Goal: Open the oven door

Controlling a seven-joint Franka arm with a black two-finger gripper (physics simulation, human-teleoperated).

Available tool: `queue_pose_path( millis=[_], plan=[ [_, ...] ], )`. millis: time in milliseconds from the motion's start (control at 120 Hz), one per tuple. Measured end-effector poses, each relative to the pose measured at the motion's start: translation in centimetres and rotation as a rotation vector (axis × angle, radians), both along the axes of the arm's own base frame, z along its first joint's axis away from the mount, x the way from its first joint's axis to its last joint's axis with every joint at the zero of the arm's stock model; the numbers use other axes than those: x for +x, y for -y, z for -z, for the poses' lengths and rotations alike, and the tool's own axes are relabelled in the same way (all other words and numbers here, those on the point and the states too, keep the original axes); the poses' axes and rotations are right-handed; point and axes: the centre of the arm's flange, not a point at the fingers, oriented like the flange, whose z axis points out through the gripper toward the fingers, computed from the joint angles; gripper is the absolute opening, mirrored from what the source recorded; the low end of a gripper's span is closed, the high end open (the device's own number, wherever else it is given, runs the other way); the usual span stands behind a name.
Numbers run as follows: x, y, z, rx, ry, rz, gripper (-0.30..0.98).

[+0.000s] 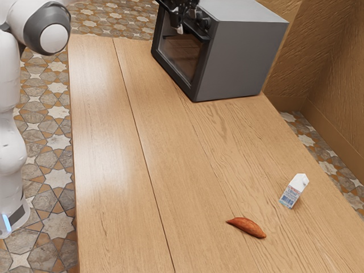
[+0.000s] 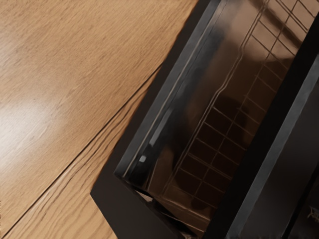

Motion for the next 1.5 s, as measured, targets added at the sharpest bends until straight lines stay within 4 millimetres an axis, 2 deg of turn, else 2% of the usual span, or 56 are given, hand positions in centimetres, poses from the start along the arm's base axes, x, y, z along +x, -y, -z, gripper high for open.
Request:
queue_pose_path(
  millis=[100, 275, 367, 467, 592, 950, 1150, 1500],
  plan=[
    [0.0, 0.0, 0.3, 0.024, -0.019, 0.035, 0.69],
    [-2.4, -3.7, 0.3, 0.053, -0.036, 0.014, 0.69],
    [-2.8, -4.5, 0.5, 0.062, -0.046, 0.022, 0.69],
    [-1.9, -4.5, 1.2, 0.070, -0.059, 0.049, 0.69],
    [-0.7, -4.1, 1.1, 0.092, -0.053, 0.084, 0.69],
    [-1.9, -7.2, 1.1, 0.129, -0.045, 0.069, 0.69],
    [-0.6, -7.6, 1.7, 0.146, -0.039, 0.087, 0.69],
    [0.0, -7.8, 3.1, 0.144, -0.048, 0.106, 0.69]
  ],
)
